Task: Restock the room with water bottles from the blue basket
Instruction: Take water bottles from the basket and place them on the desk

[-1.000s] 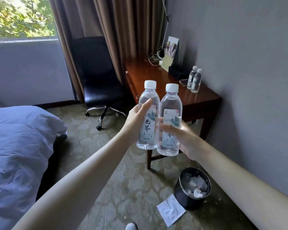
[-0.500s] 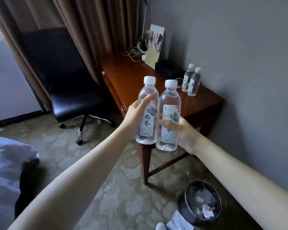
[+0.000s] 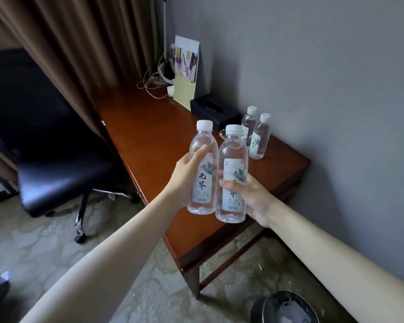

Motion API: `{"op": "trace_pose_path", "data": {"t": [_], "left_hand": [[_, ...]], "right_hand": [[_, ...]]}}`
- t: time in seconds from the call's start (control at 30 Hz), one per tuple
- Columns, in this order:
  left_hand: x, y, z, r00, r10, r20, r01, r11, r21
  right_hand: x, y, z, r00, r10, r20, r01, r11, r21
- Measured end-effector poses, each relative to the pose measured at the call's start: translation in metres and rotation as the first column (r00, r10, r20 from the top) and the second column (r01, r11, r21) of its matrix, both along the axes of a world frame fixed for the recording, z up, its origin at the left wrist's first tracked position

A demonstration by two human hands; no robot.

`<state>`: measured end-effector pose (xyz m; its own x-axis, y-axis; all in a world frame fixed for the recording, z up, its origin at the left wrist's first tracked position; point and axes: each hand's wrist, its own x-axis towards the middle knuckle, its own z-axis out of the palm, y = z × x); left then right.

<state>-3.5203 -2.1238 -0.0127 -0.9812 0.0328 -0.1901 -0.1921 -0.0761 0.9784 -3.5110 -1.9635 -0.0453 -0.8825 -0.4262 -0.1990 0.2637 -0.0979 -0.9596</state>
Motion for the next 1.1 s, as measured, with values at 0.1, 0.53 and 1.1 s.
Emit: {"op": "trace_pose_path", "data": {"t": [0.1, 0.53, 1.1], "left_hand": [[-0.041, -0.002, -0.009, 0.999, -0.038, 0.021, 0.038, 0.999, -0.016], [-0.201, 0.006, -0.034, 0.927, -0.370, 0.067, 0.372, 0.928, -0.017], [-0.253, 0.041, -0.065, 0.904, -0.392, 0.168, 0.405, 0.913, -0.048]], "right_hand": [[-0.031, -0.002, -0.007, 0.998, -0.049, 0.028, 0.049, 0.999, 0.025], [-0.129, -0.017, -0.027, 0.884, -0.456, 0.104, 0.452, 0.890, 0.067], [-0.178, 0.070, -0.067, 0.554, -0.828, 0.091, 0.747, 0.542, 0.384]]}}
